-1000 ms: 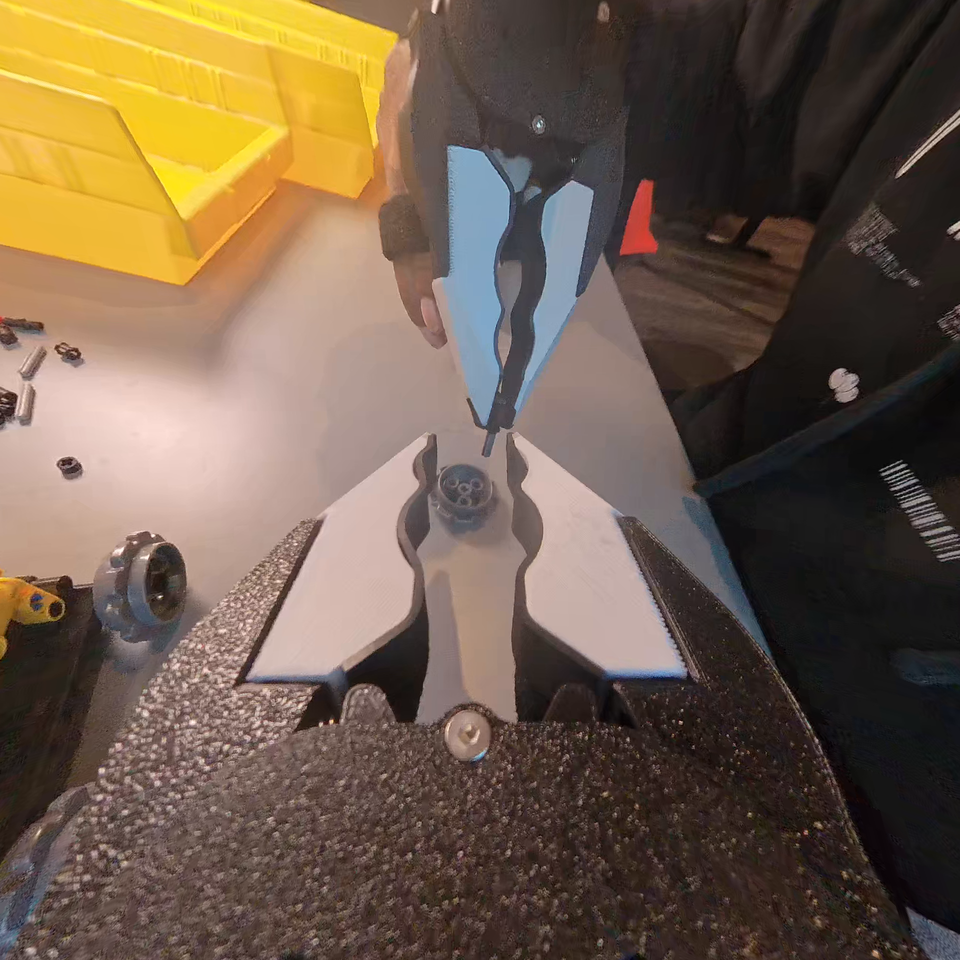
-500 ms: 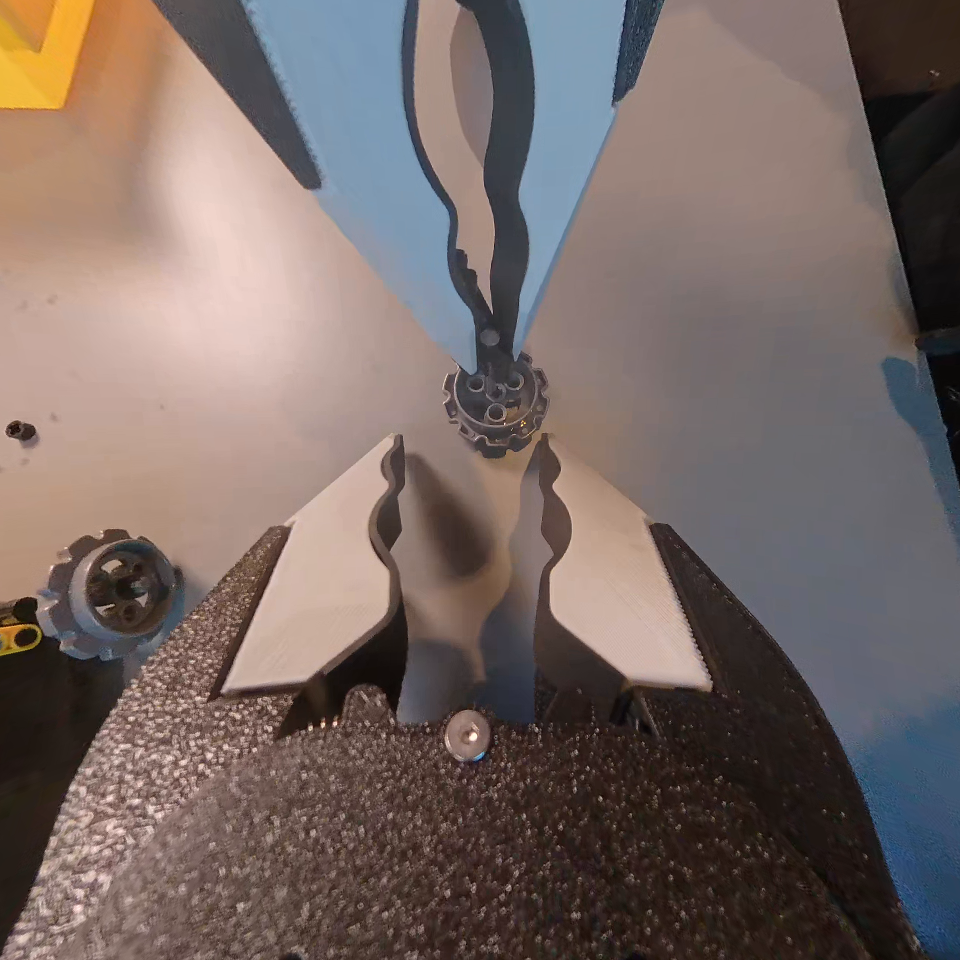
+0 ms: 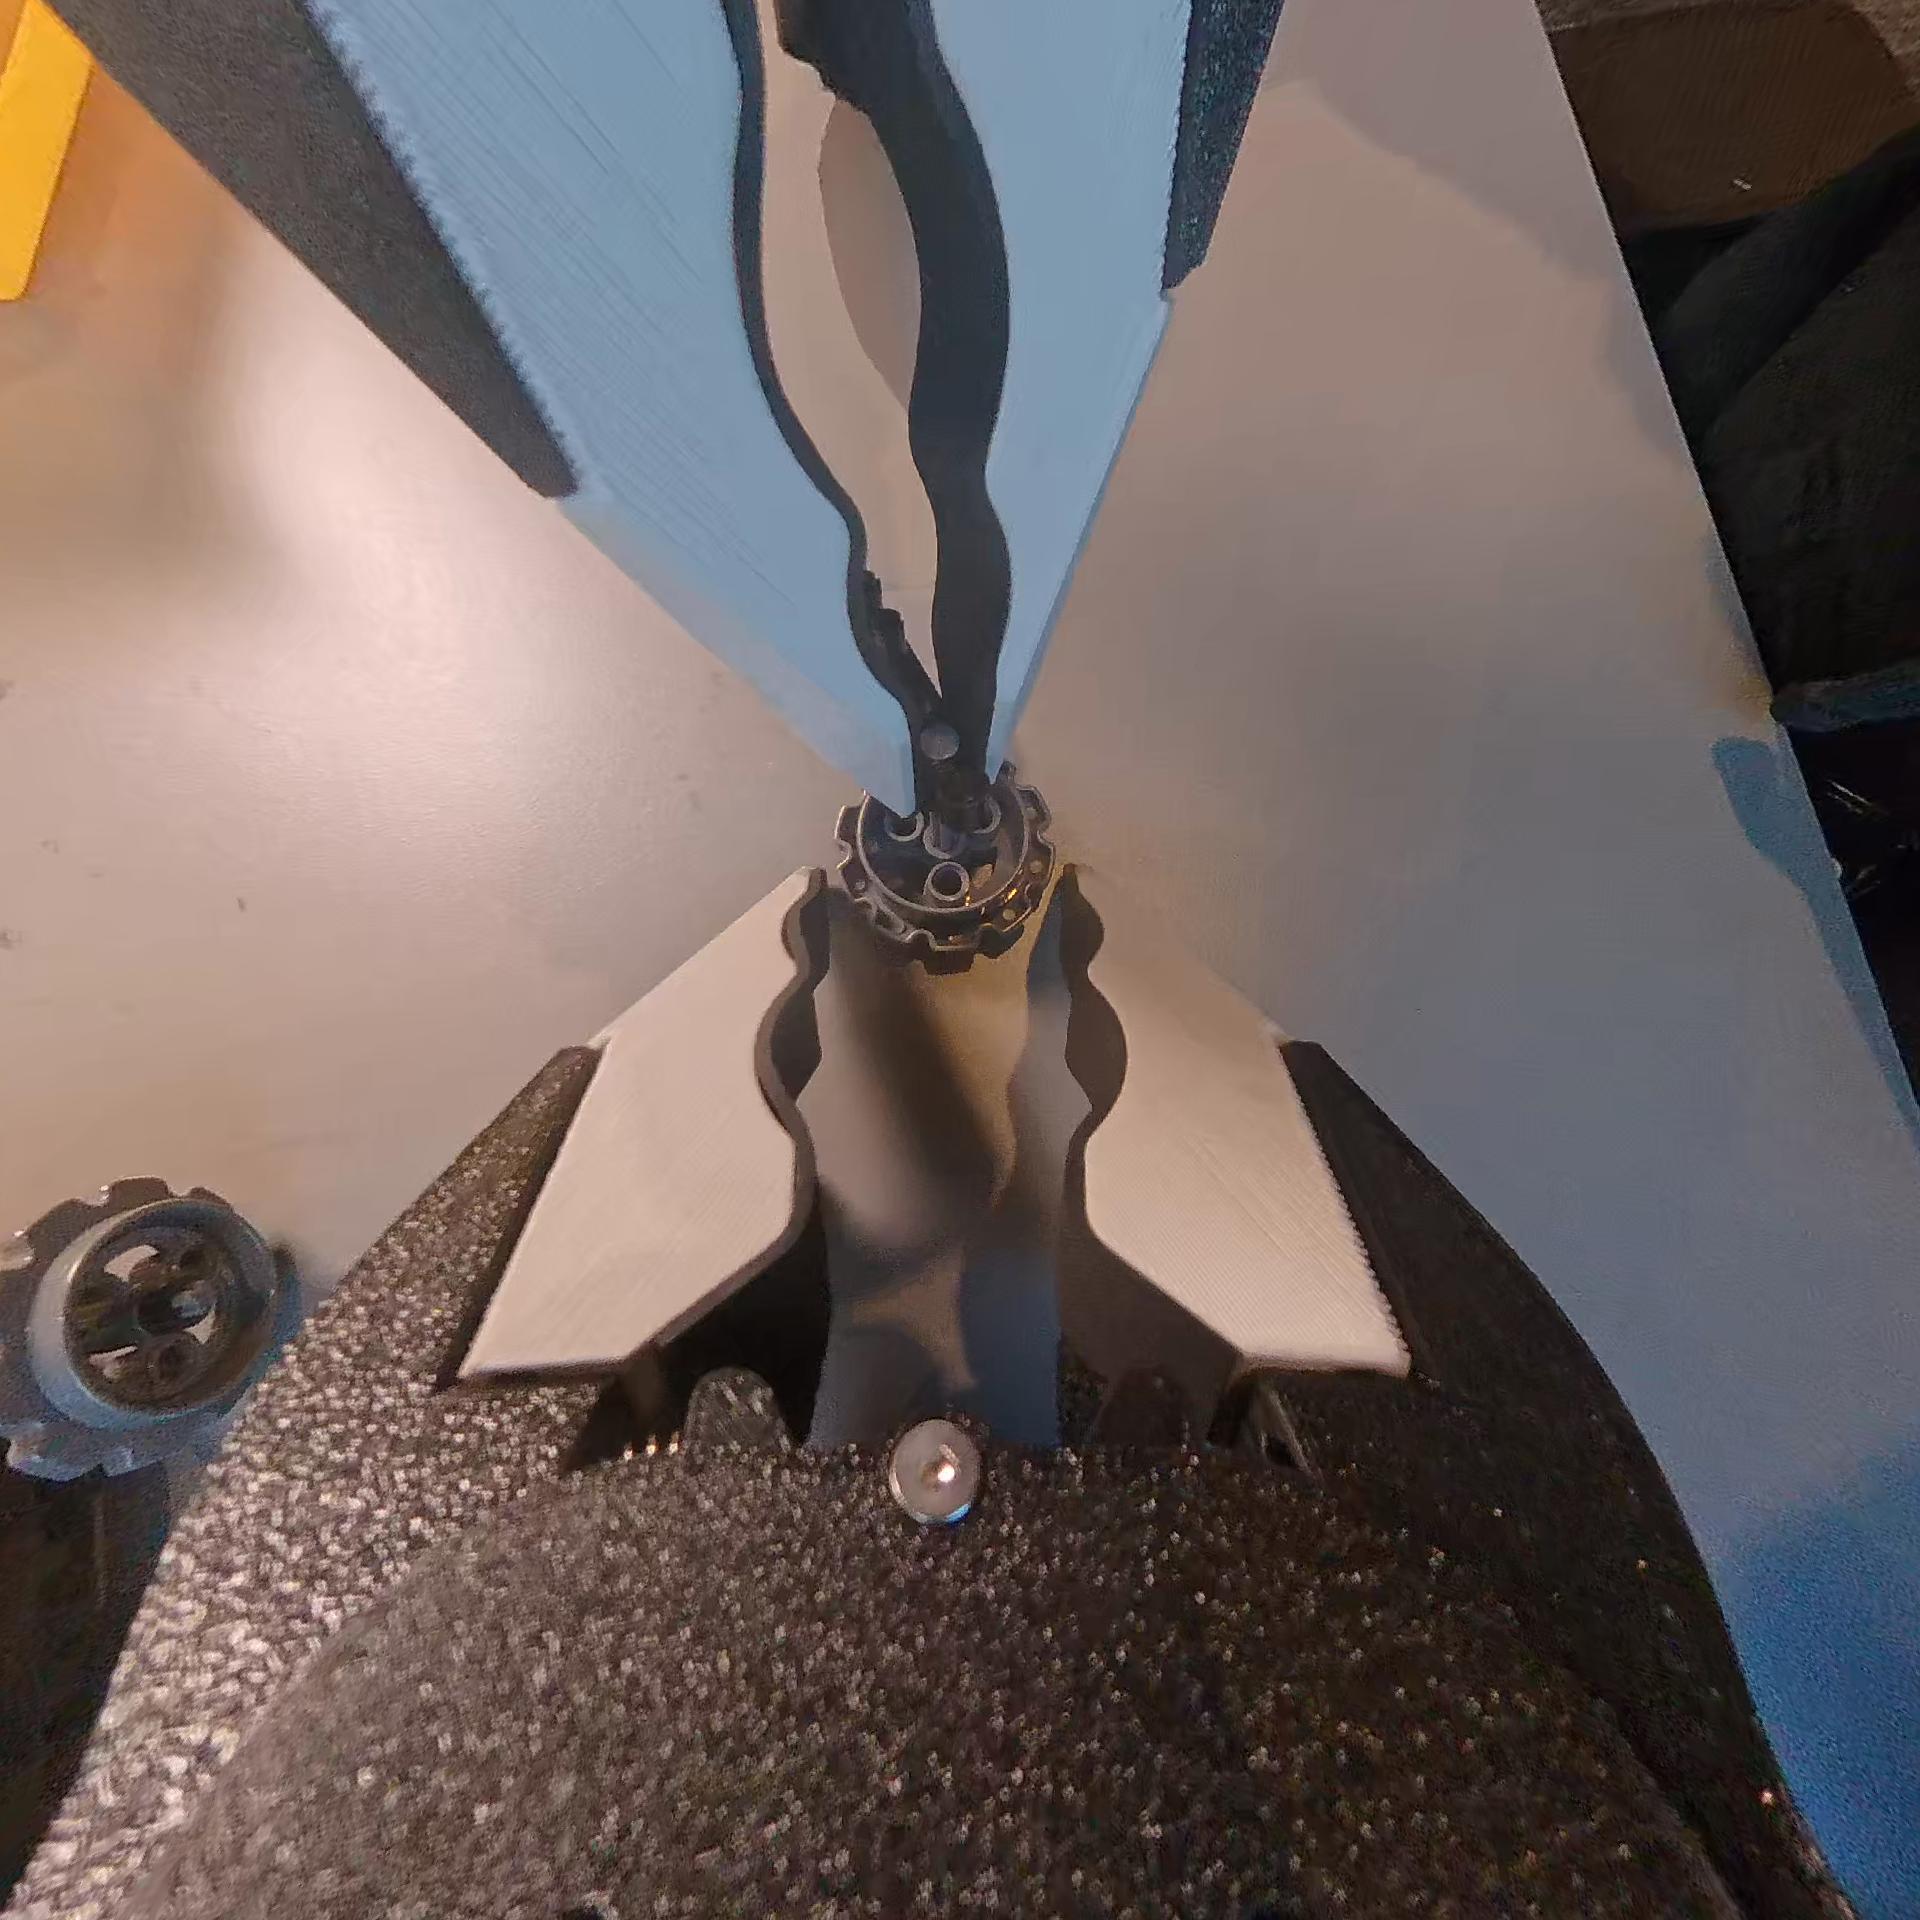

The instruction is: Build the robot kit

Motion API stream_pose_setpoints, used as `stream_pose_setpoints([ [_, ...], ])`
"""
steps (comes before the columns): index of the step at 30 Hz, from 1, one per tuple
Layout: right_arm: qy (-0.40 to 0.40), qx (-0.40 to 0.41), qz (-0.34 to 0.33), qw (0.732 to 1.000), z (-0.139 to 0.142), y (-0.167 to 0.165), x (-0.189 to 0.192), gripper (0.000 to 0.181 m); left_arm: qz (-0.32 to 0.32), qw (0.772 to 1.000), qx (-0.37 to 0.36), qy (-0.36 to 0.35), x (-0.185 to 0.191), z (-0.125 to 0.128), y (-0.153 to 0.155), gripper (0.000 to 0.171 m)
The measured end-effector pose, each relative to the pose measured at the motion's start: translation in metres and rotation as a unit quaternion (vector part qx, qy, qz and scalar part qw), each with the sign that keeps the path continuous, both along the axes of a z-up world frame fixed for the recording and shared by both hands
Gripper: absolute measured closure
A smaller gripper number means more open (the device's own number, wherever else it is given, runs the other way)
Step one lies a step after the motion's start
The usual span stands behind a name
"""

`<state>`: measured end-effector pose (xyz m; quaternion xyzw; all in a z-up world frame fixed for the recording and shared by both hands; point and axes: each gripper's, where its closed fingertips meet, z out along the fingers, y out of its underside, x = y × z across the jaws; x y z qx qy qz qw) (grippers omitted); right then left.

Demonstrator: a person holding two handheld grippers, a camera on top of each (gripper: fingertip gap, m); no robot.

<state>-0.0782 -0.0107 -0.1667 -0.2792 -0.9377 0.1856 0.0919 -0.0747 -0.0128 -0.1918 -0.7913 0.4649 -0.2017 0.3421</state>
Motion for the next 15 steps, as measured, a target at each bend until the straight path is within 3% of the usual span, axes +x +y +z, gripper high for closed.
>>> stream_pose_setpoints([
  [15,-0.039,0.045,0.04,0.997,-0.0046,-0.001,-0.0022,0.175,0.004,1.0,0.001,-0.008,-0.0001,-0.0003,0.0018,0.133],
])
